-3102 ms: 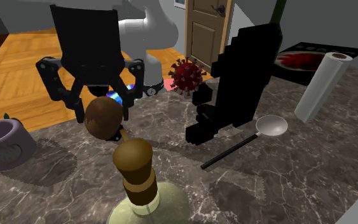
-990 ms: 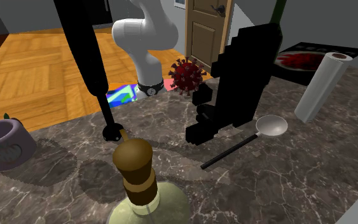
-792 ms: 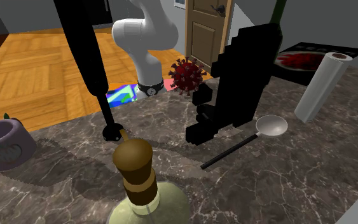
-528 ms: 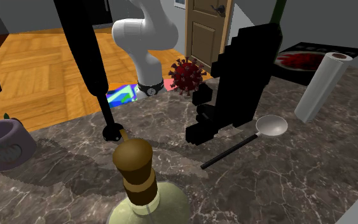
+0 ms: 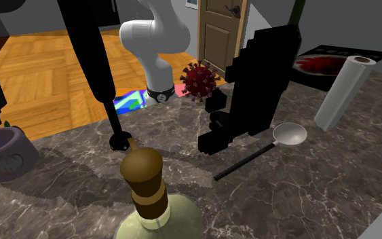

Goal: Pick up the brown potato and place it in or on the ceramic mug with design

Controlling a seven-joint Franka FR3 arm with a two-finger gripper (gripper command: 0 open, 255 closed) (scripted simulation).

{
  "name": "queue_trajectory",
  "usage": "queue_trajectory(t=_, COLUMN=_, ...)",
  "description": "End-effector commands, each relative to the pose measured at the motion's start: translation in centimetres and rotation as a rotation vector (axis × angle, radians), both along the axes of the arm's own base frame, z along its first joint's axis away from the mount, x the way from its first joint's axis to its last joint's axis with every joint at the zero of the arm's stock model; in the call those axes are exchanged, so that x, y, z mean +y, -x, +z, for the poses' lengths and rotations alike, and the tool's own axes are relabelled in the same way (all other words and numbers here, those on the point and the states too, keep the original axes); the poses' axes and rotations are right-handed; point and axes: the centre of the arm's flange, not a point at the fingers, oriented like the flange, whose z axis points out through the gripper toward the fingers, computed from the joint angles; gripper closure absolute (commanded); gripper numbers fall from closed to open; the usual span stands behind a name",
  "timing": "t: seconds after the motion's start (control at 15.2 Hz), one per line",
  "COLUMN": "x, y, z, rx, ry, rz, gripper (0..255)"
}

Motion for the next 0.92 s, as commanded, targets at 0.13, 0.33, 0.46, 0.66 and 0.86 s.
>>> queue_trajectory(t=0.13, x=0.0, y=0.0, z=0.0, rx=0.0, ry=0.0, rz=0.0, gripper=0)
queue_trajectory(t=0.33, x=0.0, y=0.0, z=0.0, rx=0.0, ry=0.0, rz=0.0, gripper=0)
queue_trajectory(t=0.46, x=0.0, y=0.0, z=0.0, rx=0.0, ry=0.0, rz=0.0, gripper=0)
queue_trajectory(t=0.66, x=0.4, y=0.4, z=3.9, rx=0.0, ry=0.0, rz=0.0, gripper=0)
queue_trajectory(t=0.86, x=0.5, y=0.5, z=4.9, rx=0.0, ry=0.0, rz=0.0, gripper=0)
